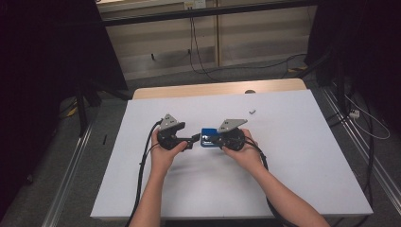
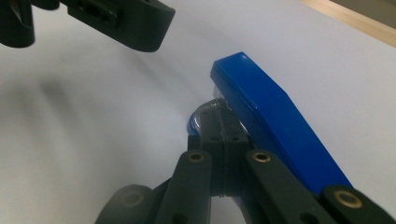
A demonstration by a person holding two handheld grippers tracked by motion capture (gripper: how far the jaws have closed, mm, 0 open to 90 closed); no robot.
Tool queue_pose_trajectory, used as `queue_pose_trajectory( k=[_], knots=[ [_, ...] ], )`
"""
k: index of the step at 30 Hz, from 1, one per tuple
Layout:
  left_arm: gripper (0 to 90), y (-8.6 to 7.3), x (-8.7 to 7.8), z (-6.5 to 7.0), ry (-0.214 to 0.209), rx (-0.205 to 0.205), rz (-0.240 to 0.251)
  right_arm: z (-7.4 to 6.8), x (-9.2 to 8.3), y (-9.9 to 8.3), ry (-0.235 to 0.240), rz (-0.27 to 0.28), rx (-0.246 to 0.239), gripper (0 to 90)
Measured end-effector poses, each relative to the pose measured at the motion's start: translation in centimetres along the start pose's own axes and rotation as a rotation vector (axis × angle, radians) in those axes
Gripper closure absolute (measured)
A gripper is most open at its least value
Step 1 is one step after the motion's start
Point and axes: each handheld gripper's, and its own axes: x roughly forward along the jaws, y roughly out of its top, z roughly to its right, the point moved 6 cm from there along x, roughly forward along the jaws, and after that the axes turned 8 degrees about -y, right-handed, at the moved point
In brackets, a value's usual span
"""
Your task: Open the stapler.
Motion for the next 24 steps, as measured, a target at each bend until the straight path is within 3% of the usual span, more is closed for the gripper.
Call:
queue_pose_trajectory(
  k=[8,14,24],
  knots=[
    [41.5,-0.6,0.4,-0.1,-0.012,-0.017,-0.045,-0.1,1.3,-0.6,-0.007,-0.024,-0.014,90.0],
    [62.2,-1.2,0.6,-0.3,-0.032,-0.022,-0.084,-0.2,1.7,-0.6,-0.012,-0.028,-0.024,90.0],
    [82.6,-1.8,1.1,-0.3,-0.047,-0.033,-0.121,0.0,1.8,-0.6,-0.027,-0.035,-0.036,90.0]
  ],
)
